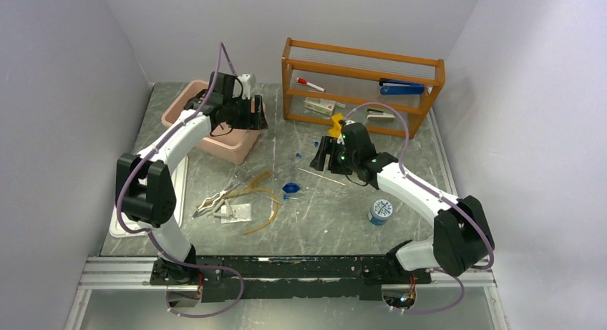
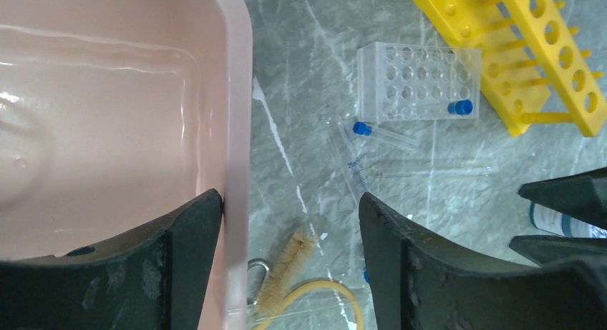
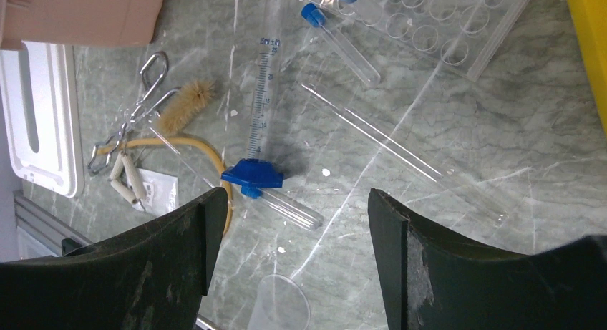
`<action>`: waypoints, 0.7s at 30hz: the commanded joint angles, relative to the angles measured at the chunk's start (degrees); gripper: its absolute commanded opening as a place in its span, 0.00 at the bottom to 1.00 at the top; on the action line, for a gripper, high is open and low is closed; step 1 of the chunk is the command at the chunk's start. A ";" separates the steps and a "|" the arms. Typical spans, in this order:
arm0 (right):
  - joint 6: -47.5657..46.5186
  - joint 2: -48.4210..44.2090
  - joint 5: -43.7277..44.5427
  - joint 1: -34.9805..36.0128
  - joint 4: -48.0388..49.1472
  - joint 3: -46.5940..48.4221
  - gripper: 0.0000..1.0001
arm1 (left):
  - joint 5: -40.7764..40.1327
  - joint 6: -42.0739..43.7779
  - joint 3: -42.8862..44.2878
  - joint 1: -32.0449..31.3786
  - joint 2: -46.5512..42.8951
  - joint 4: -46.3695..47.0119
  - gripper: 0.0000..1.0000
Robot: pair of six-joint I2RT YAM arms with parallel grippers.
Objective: Organize the chemistry lab equipment
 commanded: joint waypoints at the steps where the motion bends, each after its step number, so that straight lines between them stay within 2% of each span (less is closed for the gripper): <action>1: -0.04 1.83 0.51 1.15 1.79 1.25 0.75 | 6.99 -0.14 0.18 -0.97 1.62 3.65 0.70; 4: 0.30 3.72 2.00 2.55 1.86 2.15 0.73 | 9.02 -0.70 -0.32 -1.18 1.33 4.57 0.64; 8: 0.52 7.16 3.88 4.88 2.32 4.24 0.64 | 10.86 -1.44 -0.89 -1.42 1.32 4.77 0.60; 12: -0.05 12.28 6.05 7.75 1.68 8.27 0.54 | 11.57 -1.74 -1.52 -1.47 0.14 4.74 0.61; 21: -2.73 27.65 14.19 13.43 -7.43 23.03 0.57 | -3.86 -2.81 -2.76 -1.47 -10.86 1.55 0.70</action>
